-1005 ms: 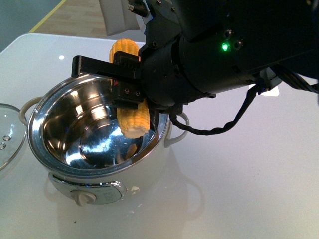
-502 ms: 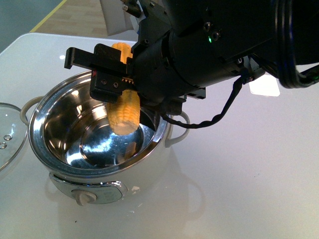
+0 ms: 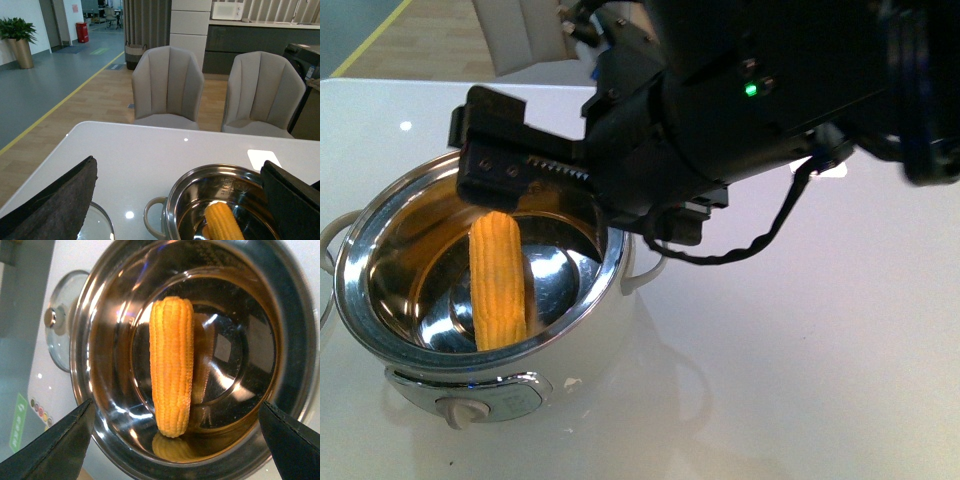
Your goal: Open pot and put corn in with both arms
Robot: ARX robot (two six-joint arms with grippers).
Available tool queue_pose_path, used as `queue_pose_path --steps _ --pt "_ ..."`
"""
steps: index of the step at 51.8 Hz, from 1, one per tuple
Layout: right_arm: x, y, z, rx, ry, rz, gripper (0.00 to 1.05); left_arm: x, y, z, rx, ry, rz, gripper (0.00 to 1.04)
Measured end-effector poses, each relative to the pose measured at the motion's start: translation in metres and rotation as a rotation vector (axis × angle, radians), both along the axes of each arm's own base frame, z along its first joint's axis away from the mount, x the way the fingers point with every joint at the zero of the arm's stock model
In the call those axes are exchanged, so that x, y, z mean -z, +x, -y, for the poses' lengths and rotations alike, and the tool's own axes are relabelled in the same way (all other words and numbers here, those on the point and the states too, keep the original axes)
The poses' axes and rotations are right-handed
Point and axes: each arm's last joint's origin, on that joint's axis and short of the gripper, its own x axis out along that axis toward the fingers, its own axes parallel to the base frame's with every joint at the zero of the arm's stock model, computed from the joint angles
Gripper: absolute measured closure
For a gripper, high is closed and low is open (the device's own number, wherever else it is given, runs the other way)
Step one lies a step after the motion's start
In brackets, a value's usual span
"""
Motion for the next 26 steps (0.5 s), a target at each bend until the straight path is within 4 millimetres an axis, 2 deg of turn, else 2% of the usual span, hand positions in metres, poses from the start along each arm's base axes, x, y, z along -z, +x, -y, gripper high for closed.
queue_pose_path --steps 3,9,14,15,19,26 --pt "-0.007 0.004 0.012 0.027 0.023 0.008 0.09 0.000 0.000 0.000 0.000 0.000 0.000 0.07" --pt "-0.027 0.013 0.048 0.109 0.084 0.039 0.09 0.000 0.000 0.000 0.000 0.000 0.000 0.07" --pt "-0.048 0.017 0.095 0.209 0.131 0.082 0.09 0.000 0.000 0.000 0.000 0.000 0.000 0.07" --pt "-0.049 0.017 0.099 0.218 0.132 0.086 0.09 0.000 0.000 0.000 0.000 0.000 0.000 0.07" --pt "-0.063 0.014 0.138 0.305 0.121 0.149 0.09 0.000 0.000 0.000 0.000 0.000 0.000 0.07" --pt "-0.073 -0.001 0.177 0.386 0.060 0.233 0.09 0.000 0.000 0.000 0.000 0.000 0.000 0.07"
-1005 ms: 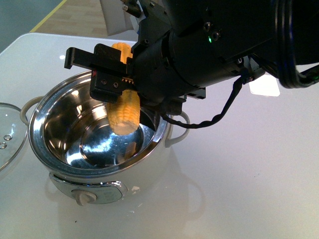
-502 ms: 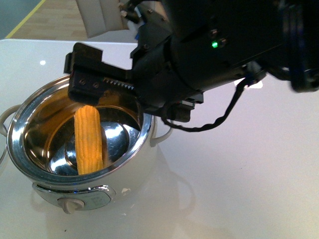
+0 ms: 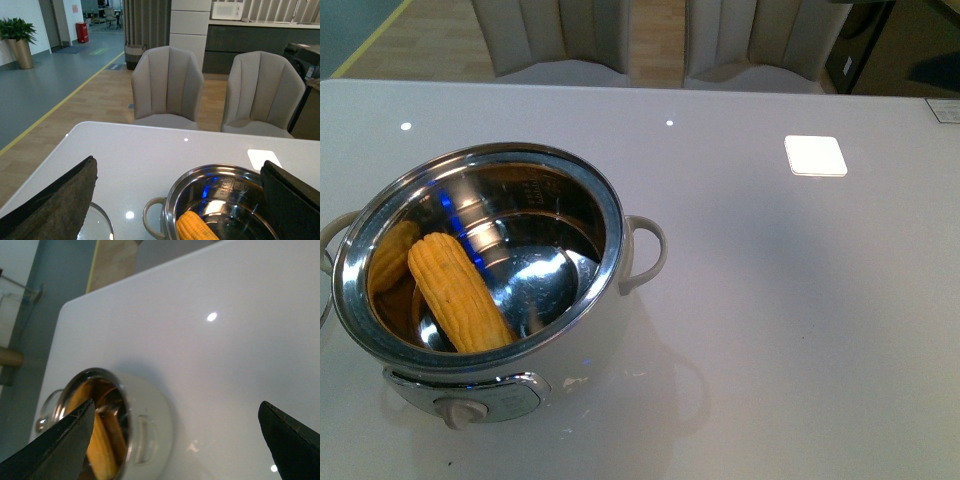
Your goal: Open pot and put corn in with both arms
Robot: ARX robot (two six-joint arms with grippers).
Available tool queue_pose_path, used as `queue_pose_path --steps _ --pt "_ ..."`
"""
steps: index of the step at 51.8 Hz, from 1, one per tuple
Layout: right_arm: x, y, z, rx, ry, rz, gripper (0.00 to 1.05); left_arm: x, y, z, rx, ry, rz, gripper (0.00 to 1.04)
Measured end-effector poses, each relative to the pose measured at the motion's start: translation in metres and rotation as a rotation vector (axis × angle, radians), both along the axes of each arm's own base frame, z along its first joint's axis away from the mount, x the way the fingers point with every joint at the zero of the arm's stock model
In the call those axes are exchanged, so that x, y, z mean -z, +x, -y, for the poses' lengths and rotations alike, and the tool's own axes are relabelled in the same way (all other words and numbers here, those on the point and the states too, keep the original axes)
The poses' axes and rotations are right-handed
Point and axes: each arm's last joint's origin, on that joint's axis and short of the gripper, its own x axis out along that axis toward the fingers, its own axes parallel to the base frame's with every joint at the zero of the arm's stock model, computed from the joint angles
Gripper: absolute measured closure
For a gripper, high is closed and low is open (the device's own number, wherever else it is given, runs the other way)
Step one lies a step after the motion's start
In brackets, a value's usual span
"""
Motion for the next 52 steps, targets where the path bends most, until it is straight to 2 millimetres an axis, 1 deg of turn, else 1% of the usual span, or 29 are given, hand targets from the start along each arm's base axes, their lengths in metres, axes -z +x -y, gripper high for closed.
queue_pose_path --steps 5,8,13,21,26,28,30,31,33,34,37,40,42,44,46,48,50,52 --pt "-0.002 -0.020 0.026 0.054 -0.075 0.051 0.09 0.000 0.000 0.000 0.000 0.000 0.000 0.07" --pt "-0.002 -0.029 0.036 0.072 -0.108 0.068 0.09 0.000 0.000 0.000 0.000 0.000 0.000 0.07" --pt "0.003 -0.055 0.054 0.097 -0.170 0.078 0.09 0.000 0.000 0.000 0.000 0.000 0.000 0.07" --pt "0.011 -0.094 0.072 0.111 -0.212 0.062 0.09 0.000 0.000 0.000 0.000 0.000 0.000 0.07" --pt "0.016 -0.126 0.084 0.110 -0.237 0.073 0.09 0.000 0.000 0.000 0.000 0.000 0.000 0.07" --pt "0.016 -0.133 0.087 0.124 -0.253 0.091 0.09 0.000 0.000 0.000 0.000 0.000 0.000 0.07" --pt "0.013 -0.135 0.088 0.128 -0.265 0.108 0.09 0.000 0.000 0.000 0.000 0.000 0.000 0.07" --pt "0.014 -0.135 0.088 0.141 -0.290 0.134 0.10 0.000 0.000 0.000 0.000 0.000 0.000 0.07" --pt "0.020 -0.134 0.087 0.216 -0.385 0.281 0.18 0.000 0.000 0.000 0.000 0.000 0.000 0.07" --pt "0.022 -0.135 0.087 0.231 -0.399 0.313 0.20 0.000 0.000 0.000 0.000 0.000 0.000 0.07" --pt "0.029 -0.142 0.085 0.298 -0.449 0.461 0.30 0.000 0.000 0.000 0.000 0.000 0.000 0.07" --pt "0.024 -0.149 0.082 0.333 -0.464 0.601 0.44 0.000 0.000 0.000 0.000 0.000 0.000 0.07" --pt "0.021 -0.152 0.080 0.339 -0.467 0.634 0.53 0.000 0.000 0.000 0.000 0.000 0.000 0.07" --pt "0.021 -0.154 0.079 0.338 -0.469 0.641 0.58 0.000 0.000 0.000 0.000 0.000 0.000 0.07" --pt "0.022 -0.156 0.078 0.337 -0.471 0.641 0.64 0.000 0.000 0.000 0.000 0.000 0.000 0.07" --pt "0.025 -0.158 0.074 0.357 -0.484 0.625 0.71 0.000 0.000 0.000 0.000 0.000 0.000 0.07" --pt "0.028 -0.160 0.072 0.349 -0.483 0.621 0.76 0.000 0.000 0.000 0.000 0.000 0.000 0.07" --pt "0.030 -0.162 0.069 0.329 -0.479 0.623 0.83 0.000 0.000 0.000 0.000 0.000 0.000 0.07"
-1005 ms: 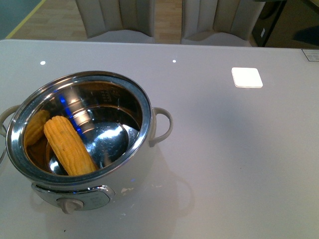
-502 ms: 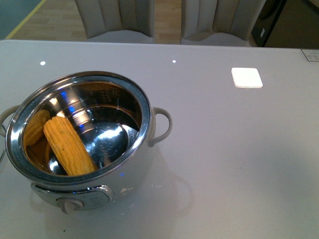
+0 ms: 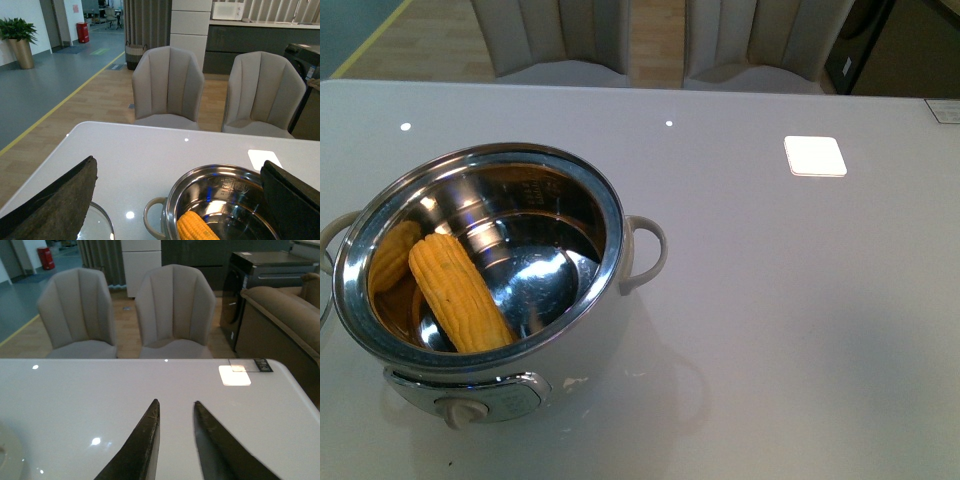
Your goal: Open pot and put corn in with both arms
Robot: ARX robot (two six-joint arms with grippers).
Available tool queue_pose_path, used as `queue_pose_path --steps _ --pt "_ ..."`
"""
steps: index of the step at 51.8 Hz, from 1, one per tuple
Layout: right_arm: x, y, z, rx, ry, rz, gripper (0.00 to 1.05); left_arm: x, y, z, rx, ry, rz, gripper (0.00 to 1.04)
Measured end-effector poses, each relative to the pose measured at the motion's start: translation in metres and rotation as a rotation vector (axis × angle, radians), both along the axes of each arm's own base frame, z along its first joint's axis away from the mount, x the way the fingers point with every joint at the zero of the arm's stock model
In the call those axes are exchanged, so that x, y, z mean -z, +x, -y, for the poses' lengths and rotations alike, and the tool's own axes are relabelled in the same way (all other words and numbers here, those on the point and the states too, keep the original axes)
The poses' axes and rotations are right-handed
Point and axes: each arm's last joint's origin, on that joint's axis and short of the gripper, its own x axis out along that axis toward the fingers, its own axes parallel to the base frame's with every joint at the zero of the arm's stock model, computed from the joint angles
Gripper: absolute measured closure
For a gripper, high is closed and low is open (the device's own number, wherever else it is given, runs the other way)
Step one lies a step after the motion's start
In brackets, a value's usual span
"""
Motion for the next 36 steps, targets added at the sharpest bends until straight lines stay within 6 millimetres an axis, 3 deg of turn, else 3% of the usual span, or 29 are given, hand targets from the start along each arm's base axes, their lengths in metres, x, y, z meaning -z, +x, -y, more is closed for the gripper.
queue_pose_path --steps 5,36 --pt "0.001 -0.006 -0.001 0.001 -0.005 0.009 1.03 0.000 0.000 0.000 0.000 0.000 0.000 0.07" --pt "0.002 -0.025 -0.001 0.000 -0.006 0.035 1.03 0.000 0.000 0.000 0.000 0.000 0.000 0.07"
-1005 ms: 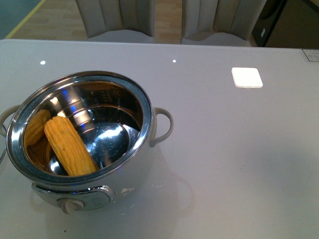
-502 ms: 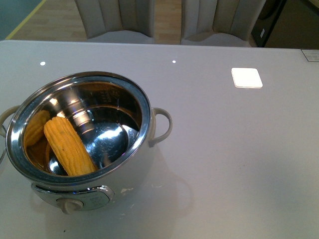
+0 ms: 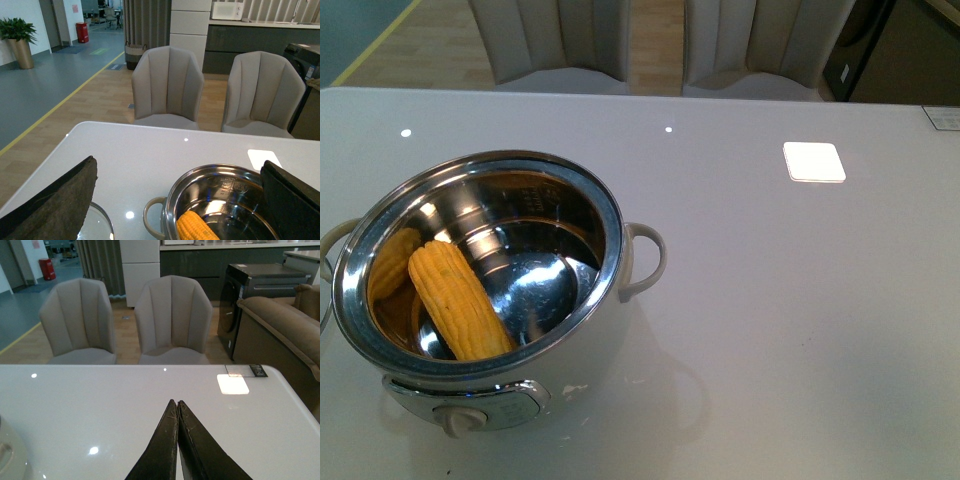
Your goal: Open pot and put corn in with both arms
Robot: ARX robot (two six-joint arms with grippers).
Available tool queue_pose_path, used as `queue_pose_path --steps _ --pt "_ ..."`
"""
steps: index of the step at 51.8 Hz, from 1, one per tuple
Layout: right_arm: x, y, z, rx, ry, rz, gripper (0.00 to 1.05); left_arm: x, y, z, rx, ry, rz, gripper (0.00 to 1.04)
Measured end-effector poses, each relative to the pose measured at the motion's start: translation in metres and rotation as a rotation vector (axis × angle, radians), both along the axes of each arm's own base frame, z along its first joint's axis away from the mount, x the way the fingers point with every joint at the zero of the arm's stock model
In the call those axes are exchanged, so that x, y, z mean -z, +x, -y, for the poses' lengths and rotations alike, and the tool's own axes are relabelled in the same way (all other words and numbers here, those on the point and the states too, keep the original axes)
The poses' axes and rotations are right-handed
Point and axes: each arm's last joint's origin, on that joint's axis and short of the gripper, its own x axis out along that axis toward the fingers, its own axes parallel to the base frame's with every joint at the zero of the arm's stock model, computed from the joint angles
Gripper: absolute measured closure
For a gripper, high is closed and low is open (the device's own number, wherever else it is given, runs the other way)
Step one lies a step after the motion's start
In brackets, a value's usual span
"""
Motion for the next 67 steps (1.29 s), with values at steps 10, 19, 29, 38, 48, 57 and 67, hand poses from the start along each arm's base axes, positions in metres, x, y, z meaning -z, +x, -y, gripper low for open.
queue_pose_path --steps 10,19,29,38,48,57,67 --pt "0.000 -0.006 0.000 0.000 0.000 0.000 1.03 0.000 0.000 0.000 0.000 0.000 0.000 0.07" --pt "0.004 -0.013 0.000 -0.003 0.000 -0.029 1.03 0.000 0.000 0.000 0.000 0.000 0.000 0.07" --pt "0.003 -0.019 0.000 -0.002 0.000 -0.006 1.03 0.000 0.000 0.000 0.000 0.000 0.000 0.07" --pt "0.003 -0.019 0.000 -0.002 -0.001 -0.006 1.02 0.000 0.000 0.000 0.000 0.000 0.000 0.07" --pt "0.003 -0.019 0.000 -0.002 0.000 -0.006 0.68 0.000 0.000 0.000 0.000 0.000 0.000 0.07" --pt "0.003 -0.019 0.000 -0.002 0.000 -0.005 0.37 0.000 0.000 0.000 0.000 0.000 0.000 0.07" --pt "0.003 -0.019 0.000 -0.002 0.000 -0.005 0.08 0.000 0.000 0.000 0.000 0.000 0.000 0.07"
